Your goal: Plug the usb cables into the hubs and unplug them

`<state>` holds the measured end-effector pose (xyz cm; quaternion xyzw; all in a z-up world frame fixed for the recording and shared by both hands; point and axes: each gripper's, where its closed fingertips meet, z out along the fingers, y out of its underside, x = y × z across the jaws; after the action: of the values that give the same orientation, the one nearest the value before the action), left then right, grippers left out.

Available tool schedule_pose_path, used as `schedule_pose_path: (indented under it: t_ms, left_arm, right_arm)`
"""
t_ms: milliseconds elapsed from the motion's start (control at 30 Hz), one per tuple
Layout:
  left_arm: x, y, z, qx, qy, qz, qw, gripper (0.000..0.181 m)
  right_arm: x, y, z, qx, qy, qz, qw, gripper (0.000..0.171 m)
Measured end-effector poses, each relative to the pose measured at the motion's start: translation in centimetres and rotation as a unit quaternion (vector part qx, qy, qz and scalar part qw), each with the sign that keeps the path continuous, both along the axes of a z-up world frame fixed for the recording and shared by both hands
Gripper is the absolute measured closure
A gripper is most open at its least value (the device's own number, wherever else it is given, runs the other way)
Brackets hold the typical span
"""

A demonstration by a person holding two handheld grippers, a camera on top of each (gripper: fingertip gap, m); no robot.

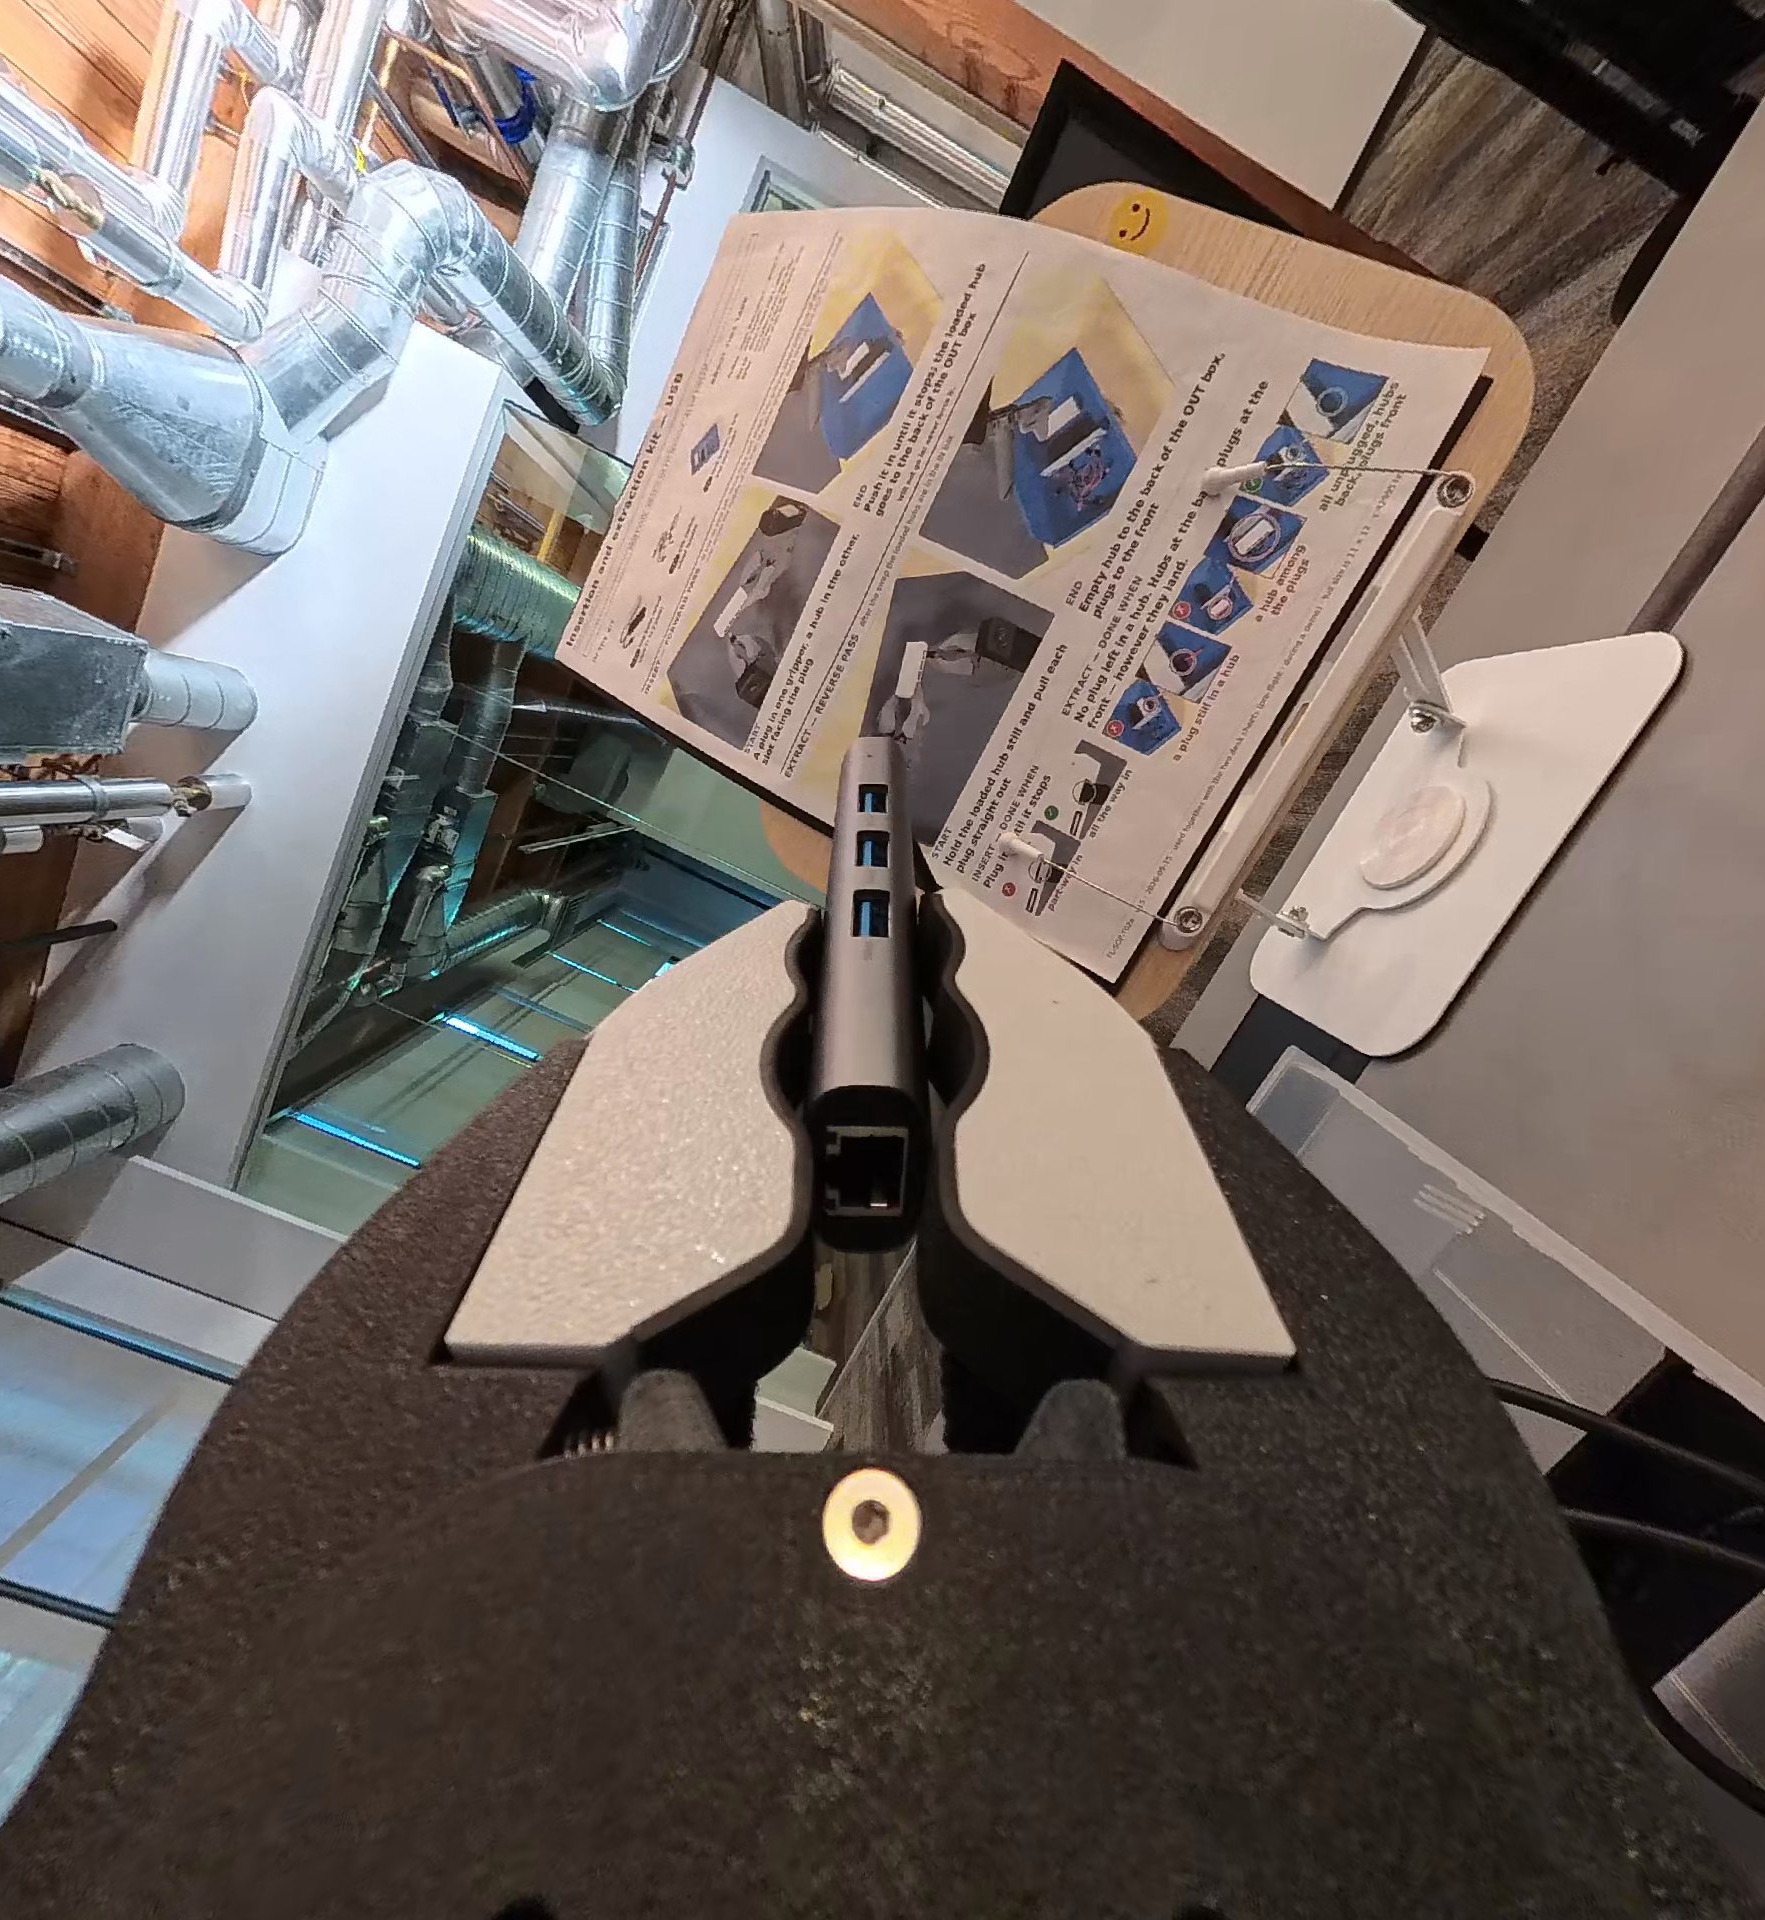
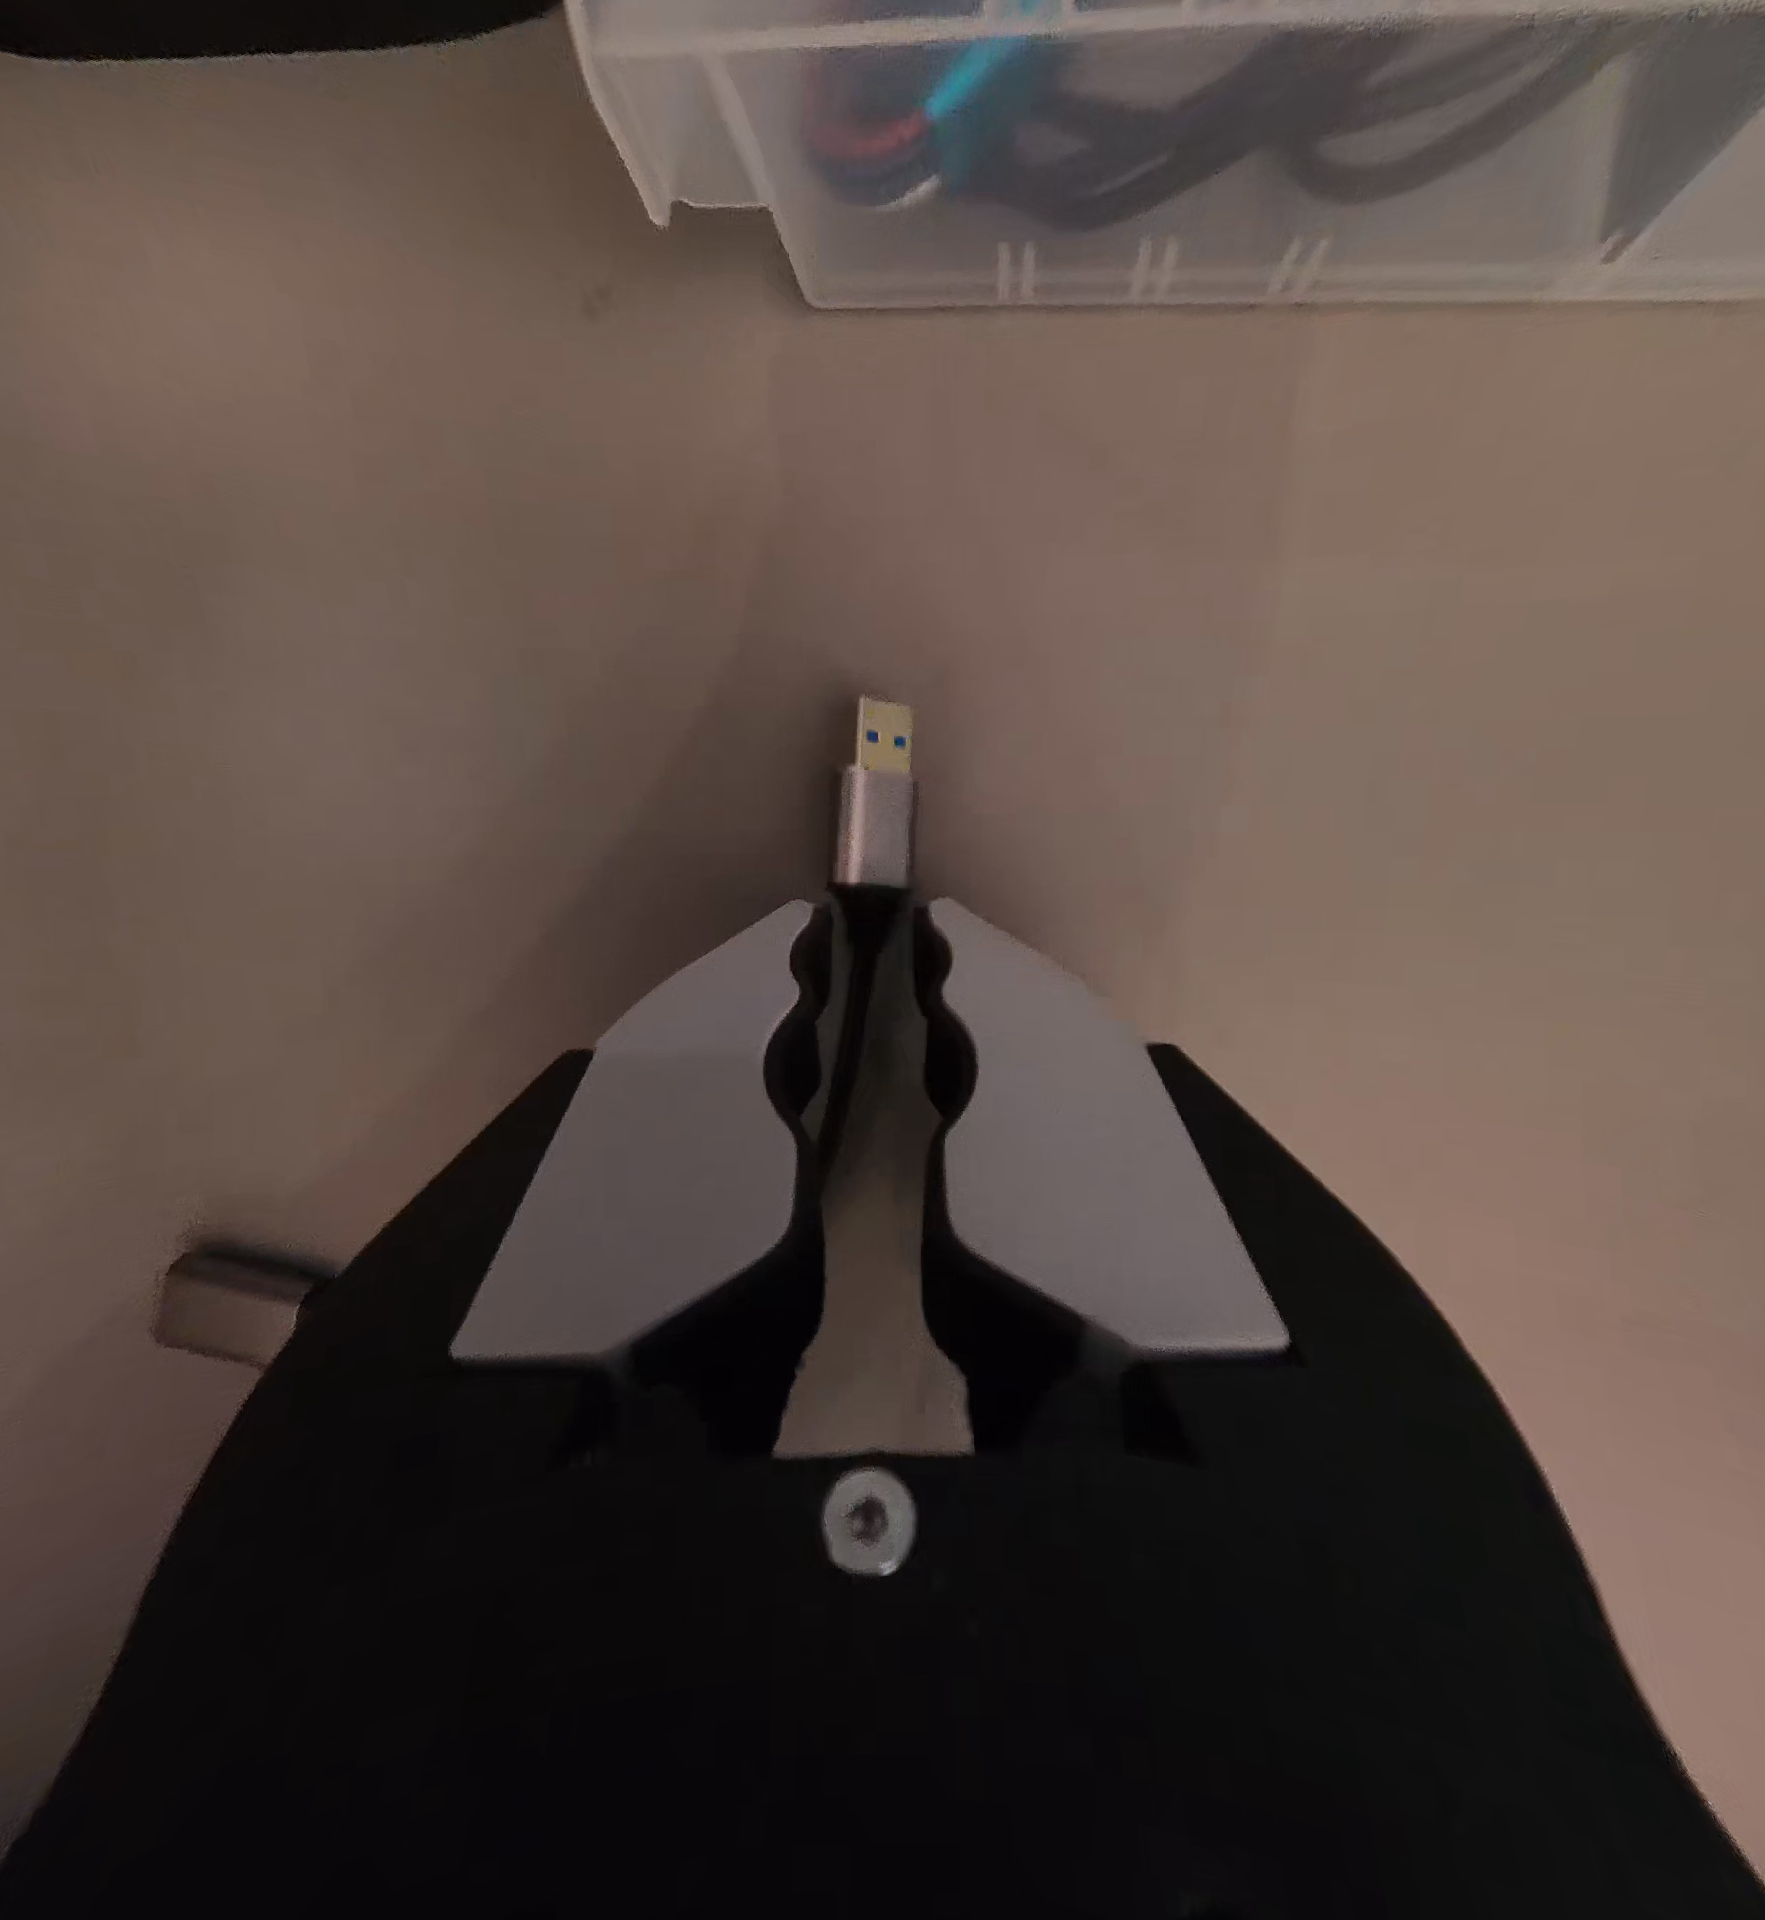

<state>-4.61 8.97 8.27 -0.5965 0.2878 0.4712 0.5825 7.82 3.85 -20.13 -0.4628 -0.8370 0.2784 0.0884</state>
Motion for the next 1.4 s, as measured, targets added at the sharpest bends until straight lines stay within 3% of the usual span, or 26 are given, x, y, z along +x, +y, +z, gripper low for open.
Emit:
schedule_pose_path:
  t_ms: [167,300,633,767,1400]
  left_arm:
    - [-0.4,-0.3,0.3,0.005,-0.002,0.005,1.000,0.164]
    - [-1.0,-0.8,0.8,0.014,-0.011,0.007,1.000,0.164]
    - [-1.7,-1.5,1.6,0.029,-0.021,0.011,0.999,0.164]
    - [-1.5,-1.6,1.7,0.030,-0.019,0.010,0.999,0.165]
    - [-1.3,-1.3,1.5,0.025,-0.017,0.009,1.000,0.164]
  right_arm:
    - [-1.4,-1.4,1.6,0.141,0.132,0.053,0.980,0.147]
    - [-1.6,-1.8,0.9,0.236,0.169,0.078,0.954,0.147]
    - [-2.0,0.4,0.8,0.409,0.223,0.039,0.884,0.149]
    - [-2.2,0.5,0.2,0.417,0.215,0.022,0.883,0.158]
    - [-0.7,3.3,0.3,0.406,0.174,-0.107,0.890,0.154]
